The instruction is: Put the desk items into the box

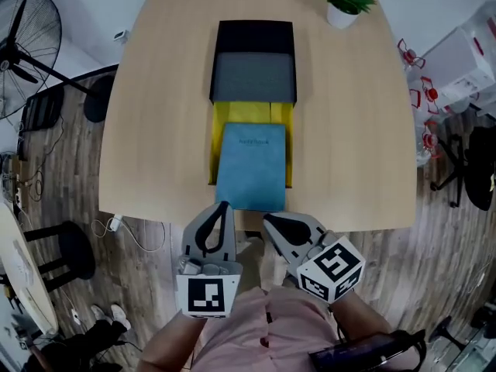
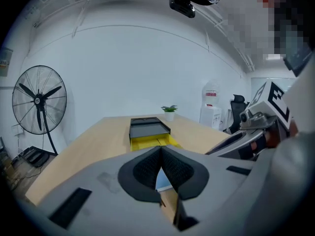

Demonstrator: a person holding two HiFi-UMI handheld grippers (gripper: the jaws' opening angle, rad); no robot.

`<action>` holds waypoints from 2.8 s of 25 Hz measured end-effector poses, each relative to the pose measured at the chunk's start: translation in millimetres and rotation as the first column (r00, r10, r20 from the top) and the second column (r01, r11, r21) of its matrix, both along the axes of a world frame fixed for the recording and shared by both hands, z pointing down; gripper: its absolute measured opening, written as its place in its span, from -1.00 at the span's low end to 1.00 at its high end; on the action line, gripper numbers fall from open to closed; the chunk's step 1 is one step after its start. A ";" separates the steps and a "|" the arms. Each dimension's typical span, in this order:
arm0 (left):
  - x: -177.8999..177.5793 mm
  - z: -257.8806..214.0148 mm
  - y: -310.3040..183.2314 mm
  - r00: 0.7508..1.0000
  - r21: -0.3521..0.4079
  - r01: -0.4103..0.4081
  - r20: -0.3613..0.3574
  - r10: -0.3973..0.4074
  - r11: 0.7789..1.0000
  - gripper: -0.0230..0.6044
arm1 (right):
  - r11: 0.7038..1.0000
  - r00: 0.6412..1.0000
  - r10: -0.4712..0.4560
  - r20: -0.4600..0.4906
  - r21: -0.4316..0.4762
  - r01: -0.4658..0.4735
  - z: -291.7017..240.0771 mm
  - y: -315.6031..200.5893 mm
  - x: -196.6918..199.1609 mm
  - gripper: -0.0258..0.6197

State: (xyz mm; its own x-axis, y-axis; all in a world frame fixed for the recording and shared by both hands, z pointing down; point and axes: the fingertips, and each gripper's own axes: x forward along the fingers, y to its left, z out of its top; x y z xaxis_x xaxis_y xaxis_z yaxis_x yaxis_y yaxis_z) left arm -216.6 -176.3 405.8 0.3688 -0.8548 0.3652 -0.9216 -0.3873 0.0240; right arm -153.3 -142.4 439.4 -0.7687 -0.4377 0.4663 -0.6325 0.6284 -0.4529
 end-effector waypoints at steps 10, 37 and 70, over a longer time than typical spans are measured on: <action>10.1 56.0 20.5 0.999 -0.128 -0.051 -0.024 0.048 0.991 -0.89 | 0.999 0.998 -0.039 -0.043 -0.013 0.039 26.5 7.2 -19.1 -0.92; 16.9 91.8 -18.3 0.993 -0.153 -0.121 -0.026 0.119 0.981 -0.89 | 0.995 0.979 0.095 -0.178 -0.012 -0.099 54.8 -41.7 -9.6 -0.92; 19.0 76.9 -26.9 0.993 -0.202 -0.046 -0.113 0.023 0.978 -0.89 | 0.976 0.954 0.218 -0.205 0.042 -0.214 47.9 -62.1 19.6 -0.92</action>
State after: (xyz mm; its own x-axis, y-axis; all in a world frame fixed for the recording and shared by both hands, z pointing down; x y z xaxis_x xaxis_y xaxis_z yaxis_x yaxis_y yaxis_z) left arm -197.6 -203.2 482.7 0.4443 -0.7526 0.4860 -0.8951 -0.3956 0.2056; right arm -133.7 -204.5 487.2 -0.5424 -0.5927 0.5953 -0.8326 0.4740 -0.2867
